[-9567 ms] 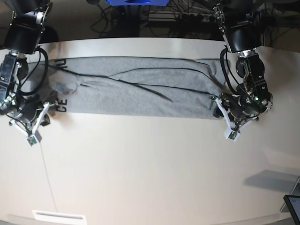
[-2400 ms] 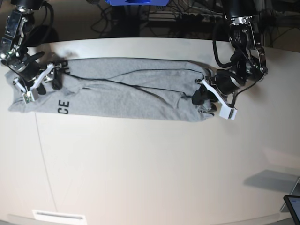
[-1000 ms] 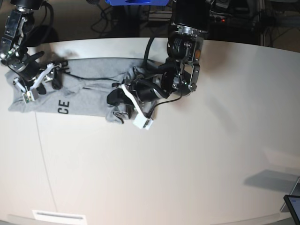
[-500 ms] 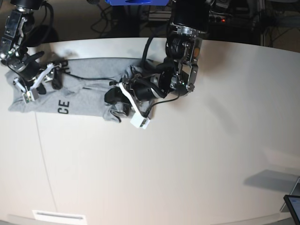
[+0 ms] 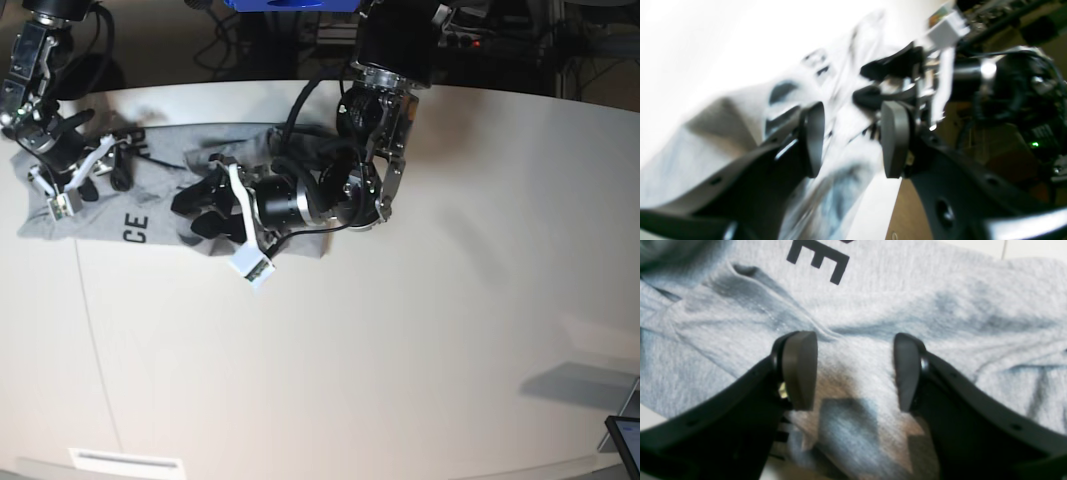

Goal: Fold the T-shirt properly
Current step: 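Carry the held strip end with the left gripper toward the right gripper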

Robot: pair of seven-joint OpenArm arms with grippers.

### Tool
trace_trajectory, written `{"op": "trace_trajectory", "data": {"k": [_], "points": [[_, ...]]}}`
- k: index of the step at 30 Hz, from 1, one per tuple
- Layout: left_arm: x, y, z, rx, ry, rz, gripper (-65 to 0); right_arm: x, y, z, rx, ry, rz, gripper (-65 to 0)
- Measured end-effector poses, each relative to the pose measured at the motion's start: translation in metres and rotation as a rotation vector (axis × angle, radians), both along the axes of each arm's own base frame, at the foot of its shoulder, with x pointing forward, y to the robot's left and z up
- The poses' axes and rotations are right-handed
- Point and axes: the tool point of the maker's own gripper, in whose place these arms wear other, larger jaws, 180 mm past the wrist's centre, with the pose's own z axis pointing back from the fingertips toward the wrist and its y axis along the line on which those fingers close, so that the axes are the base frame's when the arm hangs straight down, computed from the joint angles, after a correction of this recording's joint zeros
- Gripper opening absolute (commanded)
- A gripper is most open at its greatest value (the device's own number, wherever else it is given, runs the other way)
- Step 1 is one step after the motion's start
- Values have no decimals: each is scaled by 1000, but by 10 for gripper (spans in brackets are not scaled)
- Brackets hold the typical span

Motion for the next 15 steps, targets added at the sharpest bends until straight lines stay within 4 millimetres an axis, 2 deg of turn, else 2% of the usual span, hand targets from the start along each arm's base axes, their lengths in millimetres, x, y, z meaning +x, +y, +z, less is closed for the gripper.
{"op": "trace_trajectory", "data": {"k": [3,6,9,11,13,15], "points": [[-5,-10,24,-85,-90,-95,-378,0,2,-1,0,2,10,-306],[5,-10,48,-169,-106,-89,-378,0,5,-2,-4,7,21,-306],[14,6,44,-89,-165,-87,-381,1,6,-1,-2,1,22,-306],[15,26,31,5,-175,-56,-390,1,6,-1,-3,2,22,-306],[20,53,9,139,-144,25,-470,1,7,-2,-3,2,22,-306],[20,73,-6,238,-140,66,-645,1,6,-1,-3,2,22,-306]]}}
